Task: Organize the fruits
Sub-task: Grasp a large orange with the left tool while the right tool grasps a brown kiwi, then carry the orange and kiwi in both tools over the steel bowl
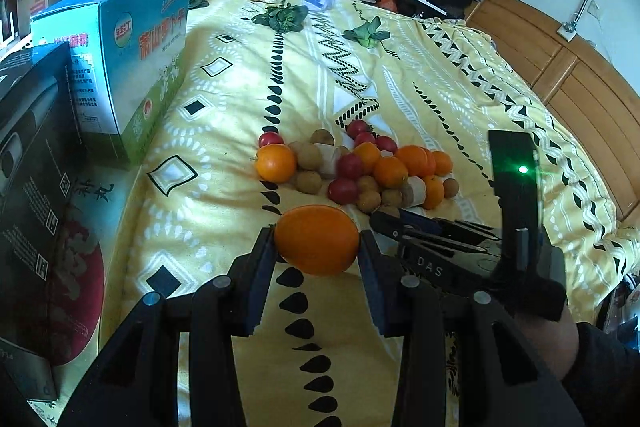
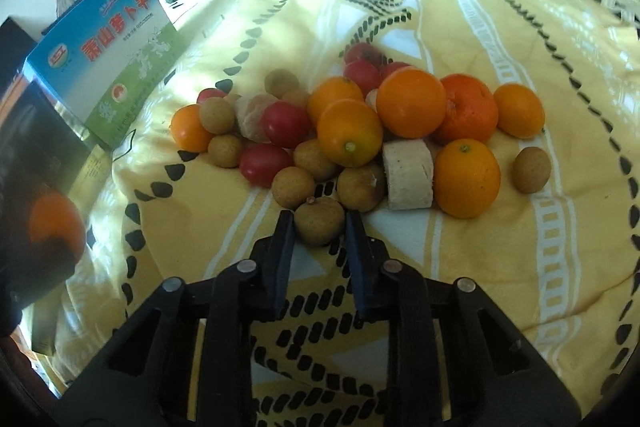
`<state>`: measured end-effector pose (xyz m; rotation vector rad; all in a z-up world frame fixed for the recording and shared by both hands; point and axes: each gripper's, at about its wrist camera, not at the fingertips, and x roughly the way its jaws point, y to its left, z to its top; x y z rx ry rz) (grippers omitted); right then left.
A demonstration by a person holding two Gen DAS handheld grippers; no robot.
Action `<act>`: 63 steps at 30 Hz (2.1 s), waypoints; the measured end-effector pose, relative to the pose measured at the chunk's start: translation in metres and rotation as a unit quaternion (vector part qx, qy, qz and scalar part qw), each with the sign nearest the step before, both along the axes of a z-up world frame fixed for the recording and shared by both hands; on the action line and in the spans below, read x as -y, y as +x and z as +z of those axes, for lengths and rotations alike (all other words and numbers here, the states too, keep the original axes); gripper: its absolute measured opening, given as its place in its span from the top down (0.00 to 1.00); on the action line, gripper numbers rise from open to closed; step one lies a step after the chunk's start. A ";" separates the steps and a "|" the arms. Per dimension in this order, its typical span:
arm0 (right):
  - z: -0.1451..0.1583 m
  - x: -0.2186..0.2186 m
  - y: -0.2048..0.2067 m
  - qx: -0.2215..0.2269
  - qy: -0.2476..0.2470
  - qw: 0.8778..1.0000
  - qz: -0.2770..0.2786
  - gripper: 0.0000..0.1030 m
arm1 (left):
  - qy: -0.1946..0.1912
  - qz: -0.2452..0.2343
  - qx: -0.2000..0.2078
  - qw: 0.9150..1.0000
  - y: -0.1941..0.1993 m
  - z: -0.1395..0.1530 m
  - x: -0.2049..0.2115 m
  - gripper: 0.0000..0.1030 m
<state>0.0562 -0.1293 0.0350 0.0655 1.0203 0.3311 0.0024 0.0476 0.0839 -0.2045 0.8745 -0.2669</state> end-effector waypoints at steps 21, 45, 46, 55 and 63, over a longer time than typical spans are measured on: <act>0.091 0.009 -0.081 0.111 -0.098 0.989 -0.024 0.75 | 0.019 -0.009 0.048 0.999 -0.046 0.055 0.022 0.59; 0.136 -0.016 -0.130 0.107 -0.047 0.993 0.002 0.75 | 0.001 0.039 0.089 0.995 -0.100 0.105 -0.028 0.59; 0.136 -0.017 -0.132 0.101 -0.036 0.994 0.003 0.75 | 0.000 0.043 0.090 0.995 -0.102 0.106 -0.032 0.59; 0.152 -0.054 -0.140 0.094 0.004 0.995 0.038 0.75 | -0.012 0.099 0.100 0.990 -0.121 0.115 -0.086 0.59; 0.177 -0.116 -0.140 0.118 0.004 0.988 0.098 0.75 | -0.005 0.175 0.122 0.977 -0.143 0.126 -0.157 0.59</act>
